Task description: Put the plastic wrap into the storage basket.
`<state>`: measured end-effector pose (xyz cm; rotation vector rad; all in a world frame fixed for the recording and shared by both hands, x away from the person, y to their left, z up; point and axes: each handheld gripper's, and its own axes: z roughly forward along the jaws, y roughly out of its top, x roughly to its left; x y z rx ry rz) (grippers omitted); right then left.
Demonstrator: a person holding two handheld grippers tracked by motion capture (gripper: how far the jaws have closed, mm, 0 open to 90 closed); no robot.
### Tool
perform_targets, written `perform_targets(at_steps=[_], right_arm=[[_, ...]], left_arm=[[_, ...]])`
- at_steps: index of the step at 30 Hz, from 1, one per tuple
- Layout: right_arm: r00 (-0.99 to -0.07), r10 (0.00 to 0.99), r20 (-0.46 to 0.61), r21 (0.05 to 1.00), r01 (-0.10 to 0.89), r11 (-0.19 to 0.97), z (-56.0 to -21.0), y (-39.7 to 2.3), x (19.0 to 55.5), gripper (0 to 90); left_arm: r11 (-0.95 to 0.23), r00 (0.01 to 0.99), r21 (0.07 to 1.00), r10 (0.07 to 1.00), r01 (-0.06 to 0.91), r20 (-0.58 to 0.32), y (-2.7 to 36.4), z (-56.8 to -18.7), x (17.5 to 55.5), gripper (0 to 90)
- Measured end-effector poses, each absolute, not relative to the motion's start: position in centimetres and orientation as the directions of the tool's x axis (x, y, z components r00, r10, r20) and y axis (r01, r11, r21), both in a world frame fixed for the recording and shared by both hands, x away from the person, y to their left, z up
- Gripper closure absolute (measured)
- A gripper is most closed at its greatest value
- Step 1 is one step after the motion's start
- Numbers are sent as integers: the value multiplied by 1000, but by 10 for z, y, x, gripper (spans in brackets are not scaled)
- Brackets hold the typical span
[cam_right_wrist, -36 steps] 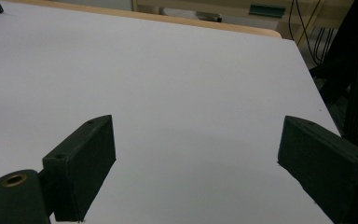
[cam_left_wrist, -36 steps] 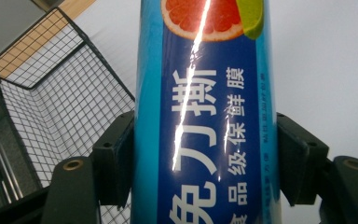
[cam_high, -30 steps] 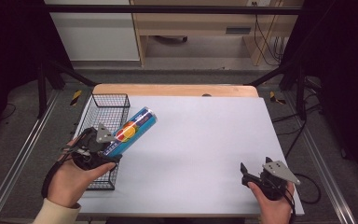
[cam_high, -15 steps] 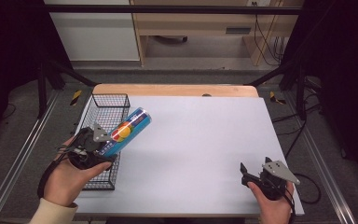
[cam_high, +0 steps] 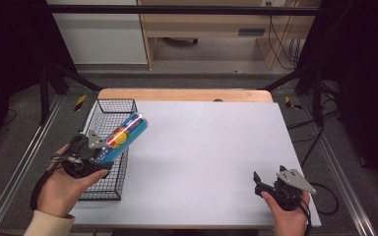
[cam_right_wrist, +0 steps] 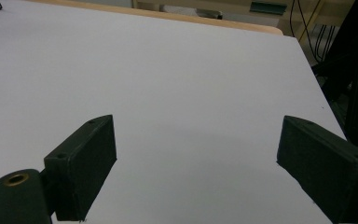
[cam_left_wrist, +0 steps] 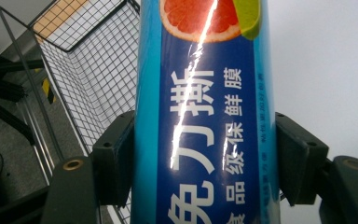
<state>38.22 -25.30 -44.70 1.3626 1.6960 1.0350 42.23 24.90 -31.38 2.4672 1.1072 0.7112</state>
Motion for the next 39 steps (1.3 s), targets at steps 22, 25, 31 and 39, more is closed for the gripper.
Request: perform_targets(at_steps=[22, 25, 31, 39], right_arm=[[-188, 981, -49, 908, 402, 122, -446, -253, 382, 122], [-190, 981, -48, 907, 404, 123, -447, -254, 382, 125], [-191, 980, -48, 907, 404, 123, -447, -253, 382, 129], [-193, 980, -49, 906, 405, 125, -447, -253, 382, 129]], left_arm=[[-548, 530, 544, 822, 635, 209, 267, -317, 420, 321], [-561, 526, 535, 817, 631, 236, 267, -317, 419, 321], [-571, 517, 518, 815, 637, 261, 267, -319, 418, 322], [-556, 491, 513, 828, 654, 271, 272, -322, 421, 322]])
